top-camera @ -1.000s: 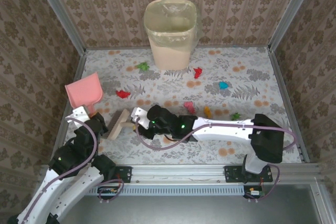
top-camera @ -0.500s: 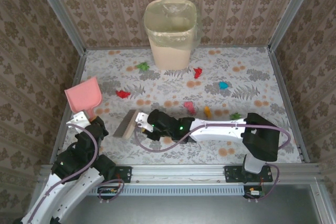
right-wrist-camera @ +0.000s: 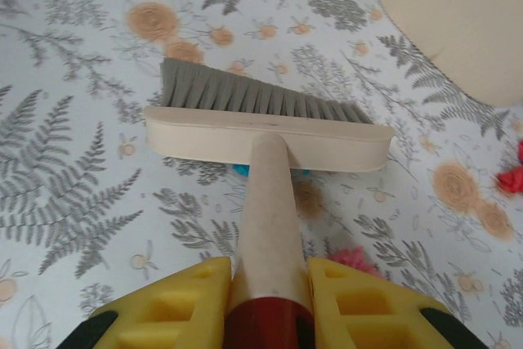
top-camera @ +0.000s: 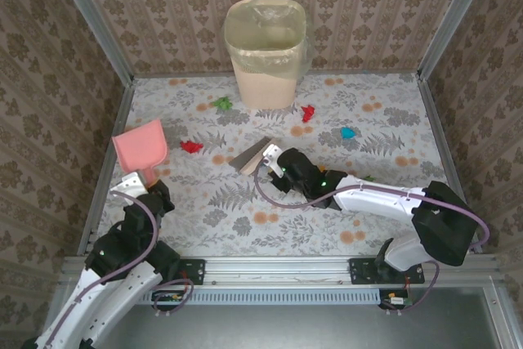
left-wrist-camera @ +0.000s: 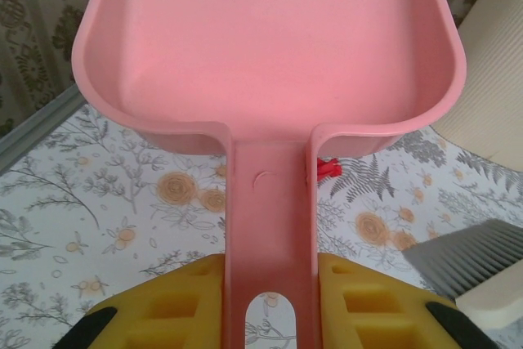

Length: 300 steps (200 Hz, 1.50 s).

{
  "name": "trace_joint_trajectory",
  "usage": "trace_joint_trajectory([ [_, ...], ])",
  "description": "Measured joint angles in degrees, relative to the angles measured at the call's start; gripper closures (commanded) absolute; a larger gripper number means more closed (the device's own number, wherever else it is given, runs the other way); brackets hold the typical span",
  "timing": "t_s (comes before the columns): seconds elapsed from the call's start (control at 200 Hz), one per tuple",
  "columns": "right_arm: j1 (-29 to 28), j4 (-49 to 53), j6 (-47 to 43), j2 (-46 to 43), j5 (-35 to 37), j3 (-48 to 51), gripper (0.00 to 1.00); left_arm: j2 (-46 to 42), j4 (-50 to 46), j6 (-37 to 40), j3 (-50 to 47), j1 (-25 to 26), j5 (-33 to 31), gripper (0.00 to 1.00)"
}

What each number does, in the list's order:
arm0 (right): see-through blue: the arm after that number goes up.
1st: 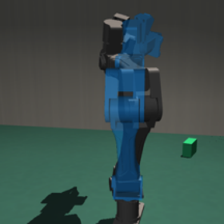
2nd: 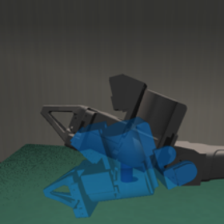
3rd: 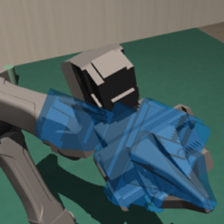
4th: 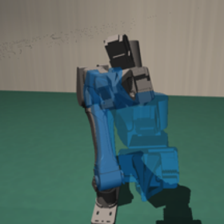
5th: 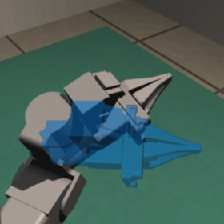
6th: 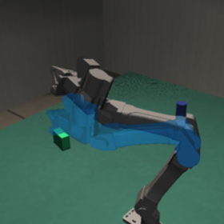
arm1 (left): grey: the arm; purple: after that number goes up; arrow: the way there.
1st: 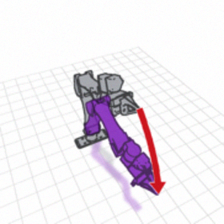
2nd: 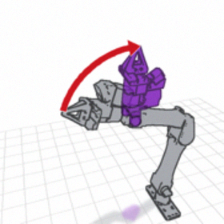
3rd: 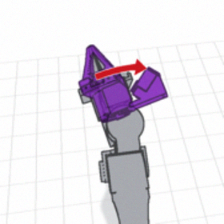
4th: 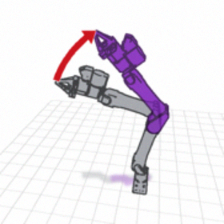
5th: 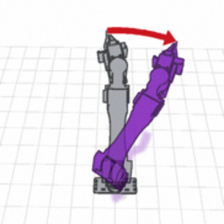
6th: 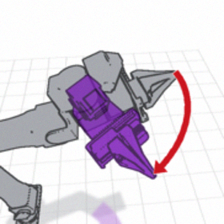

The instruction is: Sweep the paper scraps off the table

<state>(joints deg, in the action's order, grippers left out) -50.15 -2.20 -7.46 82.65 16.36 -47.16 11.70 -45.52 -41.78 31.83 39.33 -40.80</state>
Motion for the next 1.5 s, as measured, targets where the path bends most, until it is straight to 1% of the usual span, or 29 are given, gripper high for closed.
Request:
trace_joint_trajectory([
  [0.19, 1.20, -0.59, 2.49, -0.68, -0.04, 0.04, 1.00, 3.10, 3.63, 2.21, -0.13, 0.00, 3.45, 1.00],
  [0.36, 2.40, -0.15, 6.58, -1.40, -0.48, 0.00, 1.00, 6.58, 6.88, 4.37, -0.33, 0.00, 7.54, 1.00],
  [0.5, 3.69, 3.50, 12.59, -3.82, -0.48, -1.95, 1.00, 6.80, 9.77, 6.43, -0.46, 0.00, 12.04, 1.00],
  [0.66, 5.53, 9.44, 21.79, -6.67, -0.11, -7.61, 1.00, 6.34, 14.64, 9.14, -1.90, 0.00, 19.19, 1.00],
  [0.765, 7.63, 14.60, 28.96, -7.72, 1.20, -12.00, 1.00, 7.02, 17.25, 10.58, -2.08, 0.00, 23.76, 1.00],
  [0.835, 10.05, 18.56, 34.60, -8.63, 1.81, -13.84, 1.00, 8.15, 18.91, 11.17, -2.10, 0.00, 26.40, 1.00],
  [0.93, 14.40, 22.64, 40.54, -10.86, 1.60, -14.01, 1.00, 11.04, 20.28, 11.47, -2.08, 0.57, 29.44, 1.00],
  [1.04, 18.73, 25.38, 45.29, -14.45, 1.18, -13.22, 1.00, 16.50, 20.68, 11.45, -2.08, 2.58, 32.20, 1.00],
  [1.115, 20.28, 26.84, 46.97, -16.85, 0.85, -13.11, 1.00, 20.41, 20.52, 11.47, -2.05, 4.50, 33.33, 1.00],
  [1.235, 20.65, 27.87, 47.12, -18.78, -0.50, -13.49, 1.00, 26.71, 19.47, 11.63, -1.42, 7.52, 34.21, 1.00],
  [1.38, 20.65, 31.01, 45.24, -17.42, -2.91, -16.94, 1.00, 34.40, 18.91, 11.87, -0.81, 10.21, 35.43, 1.00],
  [1.5, 20.24, 34.27, 42.93, -14.49, -3.91, -21.38, 1.00, 40.35, 19.15, 12.09, -0.35, 11.28, 36.20, 1.00],
])
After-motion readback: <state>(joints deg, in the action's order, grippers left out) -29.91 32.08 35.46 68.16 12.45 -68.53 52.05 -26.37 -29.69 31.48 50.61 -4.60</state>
